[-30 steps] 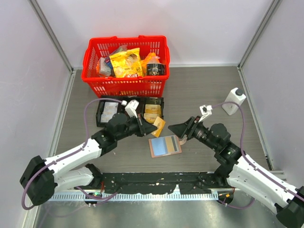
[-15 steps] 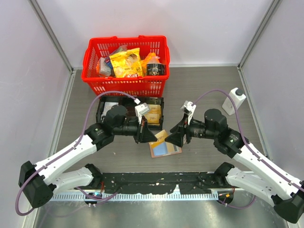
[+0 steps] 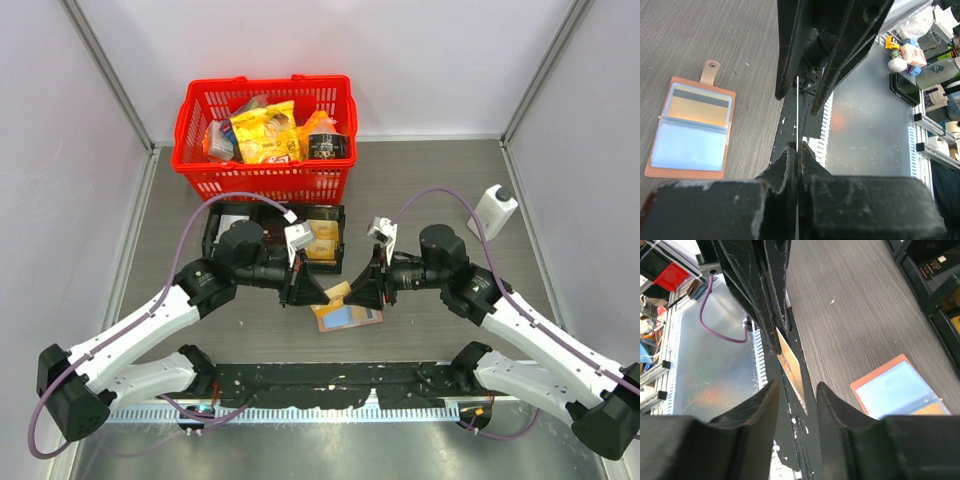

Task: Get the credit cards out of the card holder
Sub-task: Place the credit card in the storage box.

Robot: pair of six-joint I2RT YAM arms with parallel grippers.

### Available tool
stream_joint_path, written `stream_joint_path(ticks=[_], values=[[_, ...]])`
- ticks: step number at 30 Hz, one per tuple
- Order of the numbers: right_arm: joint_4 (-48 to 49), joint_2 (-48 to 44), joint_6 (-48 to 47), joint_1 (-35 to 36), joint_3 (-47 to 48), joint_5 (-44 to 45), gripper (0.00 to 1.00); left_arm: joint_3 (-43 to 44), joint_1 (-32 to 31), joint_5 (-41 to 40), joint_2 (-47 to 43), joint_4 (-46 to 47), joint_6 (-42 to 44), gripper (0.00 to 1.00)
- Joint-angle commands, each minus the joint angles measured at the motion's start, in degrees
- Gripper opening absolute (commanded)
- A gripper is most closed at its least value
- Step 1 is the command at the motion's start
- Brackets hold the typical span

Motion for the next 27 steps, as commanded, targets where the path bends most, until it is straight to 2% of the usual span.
stream_joint_path(ticks=[1,2,4,5,6,8,9,11,14,17,20,22,27], values=[[7.1,1.4,2.0,0.0,0.7,-4.1,0.31,2.1,0.1,2.5,-1.1,-0.1,1.6,0.0],[7.7,1.6,2.3,0.0,0.7,-4.4,0.28,2.3,0.1,2.5,-1.2,-0.5,1.8,0.0],[7.8,2.2,2.3,0.0,0.6,-4.9,0.14,2.6,0.1,1.2,-1.6,-1.9,2.7,0.01],[7.8,2.4,2.2,0.0,0.6,-5.0,0.11,2.9,0.1,-0.3,-1.9,-3.0,3.4,0.05],[7.9,2.4,2.3,-0.2,0.5,-5.0,0.06,3.2,0.1,-2.8,-2.4,-4.4,4.6,0.11],[7.8,2.8,2.4,-0.7,0.1,-3.8,0.01,3.2,0.2,-9.3,-3.8,-6.1,5.2,0.28],[7.8,3.1,2.6,-1.4,-0.2,-3.0,0.01,3.1,0.7,-11.9,-4.6,-6.7,5.2,0.33],[7.8,3.6,3.3,-2.4,-0.7,-2.0,0.01,2.8,1.7,-18.6,-6.2,-7.5,4.6,0.53],[7.7,5.1,4.4,-3.4,-0.6,1.4,0.01,2.4,3.0,-34.7,-9.2,-9.9,3.1,0.73],[6.3,7.5,5.6,-4.1,0.6,9.6,0.01,1.6,3.4,-54.8,-13.3,-12.5,2.8,0.91],[3.0,13.0,8.0,-4.2,3.6,19.5,0.01,0.2,3.5,-68.9,-17.6,-13.4,2.1,0.98],[1.2,17.2,10.1,-4.2,5.8,24.9,0.01,-2.7,3.6,-75.9,-21.0,-11.6,0.6,1.0],[3.4,26.7,16.7,-4.1,9.3,29.0,0.01,-9.9,3.6,-80.9,-29.9,-4.3,-1.8,1.0]])
